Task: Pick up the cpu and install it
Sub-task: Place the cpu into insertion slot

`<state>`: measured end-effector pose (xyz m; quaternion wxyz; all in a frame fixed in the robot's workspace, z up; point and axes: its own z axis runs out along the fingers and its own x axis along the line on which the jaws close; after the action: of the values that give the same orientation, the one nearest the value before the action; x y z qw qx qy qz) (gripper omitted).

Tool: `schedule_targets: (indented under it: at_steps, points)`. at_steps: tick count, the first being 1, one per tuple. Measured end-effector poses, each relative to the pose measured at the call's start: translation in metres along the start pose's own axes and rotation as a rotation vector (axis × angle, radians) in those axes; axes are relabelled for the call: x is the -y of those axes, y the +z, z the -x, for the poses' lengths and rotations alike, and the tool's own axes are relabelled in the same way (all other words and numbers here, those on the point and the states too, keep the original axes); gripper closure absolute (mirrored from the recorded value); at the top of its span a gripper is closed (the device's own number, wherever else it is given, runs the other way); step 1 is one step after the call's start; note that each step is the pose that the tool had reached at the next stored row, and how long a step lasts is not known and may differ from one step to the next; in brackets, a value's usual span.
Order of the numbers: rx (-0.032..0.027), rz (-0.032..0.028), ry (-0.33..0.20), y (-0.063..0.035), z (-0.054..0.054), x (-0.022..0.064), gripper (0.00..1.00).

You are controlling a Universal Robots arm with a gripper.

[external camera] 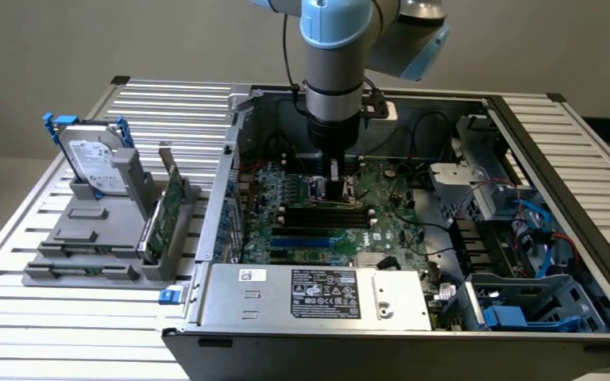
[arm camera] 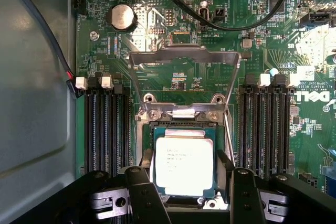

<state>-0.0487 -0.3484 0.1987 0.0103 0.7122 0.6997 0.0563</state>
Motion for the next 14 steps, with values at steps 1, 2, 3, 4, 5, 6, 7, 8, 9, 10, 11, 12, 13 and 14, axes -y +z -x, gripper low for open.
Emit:
schedule_targets:
  at_steps: [1,2,3,4,5,6,7,8,9,10,11,12,13,14]
  points:
    - [0.0007,0.0,0.0,0.0,-0.0001,0.0,0.45]
    - [0.0014,0.0,0.0,0.0001,-0.0003,0.0,0.45]
    - [0.002,0.0,0.0,0.0002,-0.0004,0.0,0.45]
    - [0.0025,0.0,0.0,0.0002,-0.0006,0.0,0.45]
    - [0.0029,0.0,0.0,0.0003,-0.0008,0.0,0.45]
    - [0.0032,0.0,0.0,0.0004,-0.001,0.0,0.45]
    - [0.0036,0.0,0.0,0.0004,-0.0011,0.0,0.45]
    - [0.0055,0.0001,-0.001,0.0007,-0.0017,0.0001,0.45]
    - [0.0069,0.0001,0.0,0.0009,-0.0017,-0.0003,0.45]
    - [0.0071,0.0001,0.0,0.0009,-0.0017,-0.0003,0.45]
    - [0.0073,0.0002,0.001,0.001,-0.0017,-0.0003,0.45]
    - [0.0076,0.0002,0.001,0.001,-0.0017,-0.0003,0.45]
    - [0.008,0.0002,0.002,0.0011,-0.0017,-0.0003,0.45]
    - [0.0083,0.0003,0.003,0.0011,-0.0017,-0.0003,0.45]
